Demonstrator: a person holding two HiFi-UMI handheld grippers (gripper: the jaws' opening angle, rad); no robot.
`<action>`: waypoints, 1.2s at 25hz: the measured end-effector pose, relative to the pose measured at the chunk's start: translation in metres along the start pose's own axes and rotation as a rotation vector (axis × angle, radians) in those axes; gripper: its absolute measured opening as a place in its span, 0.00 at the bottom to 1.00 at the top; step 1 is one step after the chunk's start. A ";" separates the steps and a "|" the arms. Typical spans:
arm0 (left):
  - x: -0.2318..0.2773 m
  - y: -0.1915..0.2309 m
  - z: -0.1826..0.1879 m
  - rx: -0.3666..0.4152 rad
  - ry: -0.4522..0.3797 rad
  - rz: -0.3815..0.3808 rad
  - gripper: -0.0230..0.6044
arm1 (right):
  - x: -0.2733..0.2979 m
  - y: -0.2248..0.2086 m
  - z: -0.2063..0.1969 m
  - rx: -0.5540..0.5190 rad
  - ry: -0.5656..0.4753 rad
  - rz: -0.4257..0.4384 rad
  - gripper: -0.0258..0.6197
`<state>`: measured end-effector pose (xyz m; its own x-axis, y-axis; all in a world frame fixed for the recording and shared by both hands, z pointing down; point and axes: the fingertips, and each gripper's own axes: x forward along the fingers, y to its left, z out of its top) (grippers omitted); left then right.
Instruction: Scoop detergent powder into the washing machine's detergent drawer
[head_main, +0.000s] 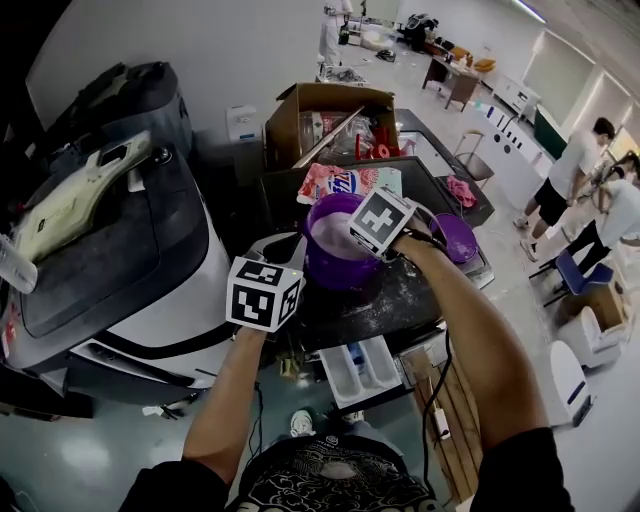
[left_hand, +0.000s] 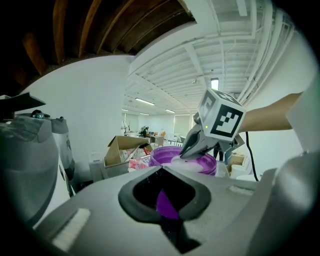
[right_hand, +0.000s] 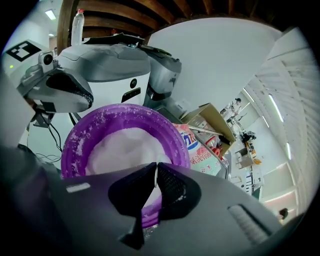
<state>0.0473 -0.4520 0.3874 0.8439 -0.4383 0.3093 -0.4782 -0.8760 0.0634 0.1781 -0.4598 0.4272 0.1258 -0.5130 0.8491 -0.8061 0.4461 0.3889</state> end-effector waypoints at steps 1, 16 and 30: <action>0.000 -0.001 0.000 0.002 0.001 -0.007 0.04 | 0.000 0.000 -0.001 0.008 0.013 0.002 0.09; -0.010 0.007 -0.007 0.000 0.008 -0.045 0.04 | 0.008 0.028 -0.001 -0.029 0.214 0.124 0.09; -0.011 0.004 -0.007 -0.020 0.002 -0.043 0.04 | 0.006 0.051 0.004 -0.014 0.257 0.225 0.09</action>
<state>0.0347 -0.4491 0.3914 0.8633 -0.4001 0.3076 -0.4464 -0.8897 0.0958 0.1353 -0.4432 0.4513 0.0885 -0.1996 0.9759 -0.8225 0.5379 0.1846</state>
